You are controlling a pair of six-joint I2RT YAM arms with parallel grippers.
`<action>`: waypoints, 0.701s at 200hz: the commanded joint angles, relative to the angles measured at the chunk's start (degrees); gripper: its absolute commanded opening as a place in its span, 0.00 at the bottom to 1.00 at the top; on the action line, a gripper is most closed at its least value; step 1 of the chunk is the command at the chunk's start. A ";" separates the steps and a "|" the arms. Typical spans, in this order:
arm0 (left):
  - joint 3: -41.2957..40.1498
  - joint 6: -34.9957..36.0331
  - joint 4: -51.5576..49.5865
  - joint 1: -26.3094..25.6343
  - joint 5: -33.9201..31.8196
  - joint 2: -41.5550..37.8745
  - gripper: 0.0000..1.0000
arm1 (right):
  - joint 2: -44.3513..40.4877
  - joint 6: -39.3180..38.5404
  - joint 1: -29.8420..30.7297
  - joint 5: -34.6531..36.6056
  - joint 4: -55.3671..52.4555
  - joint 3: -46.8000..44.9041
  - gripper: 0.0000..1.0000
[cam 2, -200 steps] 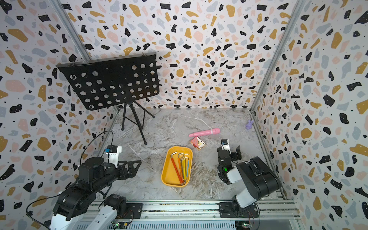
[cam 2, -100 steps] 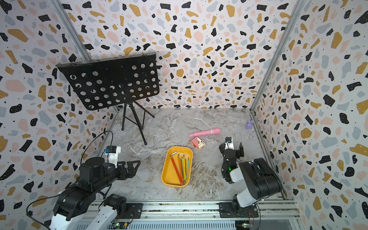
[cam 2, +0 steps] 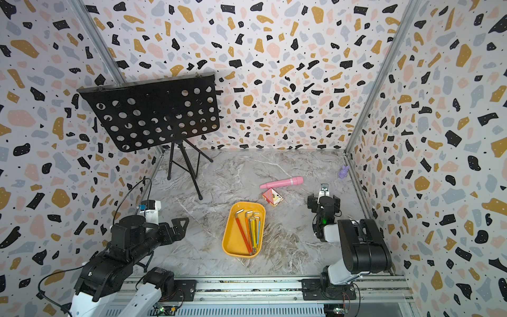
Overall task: Put the hex key on the desktop into the storage box
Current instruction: Reset both arms
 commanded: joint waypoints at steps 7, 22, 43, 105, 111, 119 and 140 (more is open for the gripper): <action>0.47 -3.49 4.35 0.33 -12.82 3.33 1.00 | -1.21 0.85 0.01 -0.95 -2.59 0.66 1.00; -3.40 0.45 14.16 0.33 -14.39 4.27 1.00 | -0.26 0.24 -0.04 -1.16 0.36 0.11 1.00; -12.20 9.79 29.49 0.24 -20.02 5.76 1.00 | -0.56 0.59 -0.04 -1.17 -0.45 0.13 1.00; -28.74 25.55 72.16 0.23 -26.34 24.77 1.00 | -0.64 0.51 0.02 -1.19 -0.66 0.09 1.00; -30.02 25.46 76.75 0.23 -26.44 27.07 1.00 | -0.72 0.64 -0.01 -1.13 -0.74 0.24 1.00; -32.03 25.43 83.27 0.17 -26.76 30.30 1.00 | -0.57 0.56 0.01 -1.14 -0.52 0.16 1.00; -35.50 28.30 96.04 -0.08 -29.92 38.26 1.00 | -0.65 0.56 0.02 -1.14 -0.61 0.22 1.00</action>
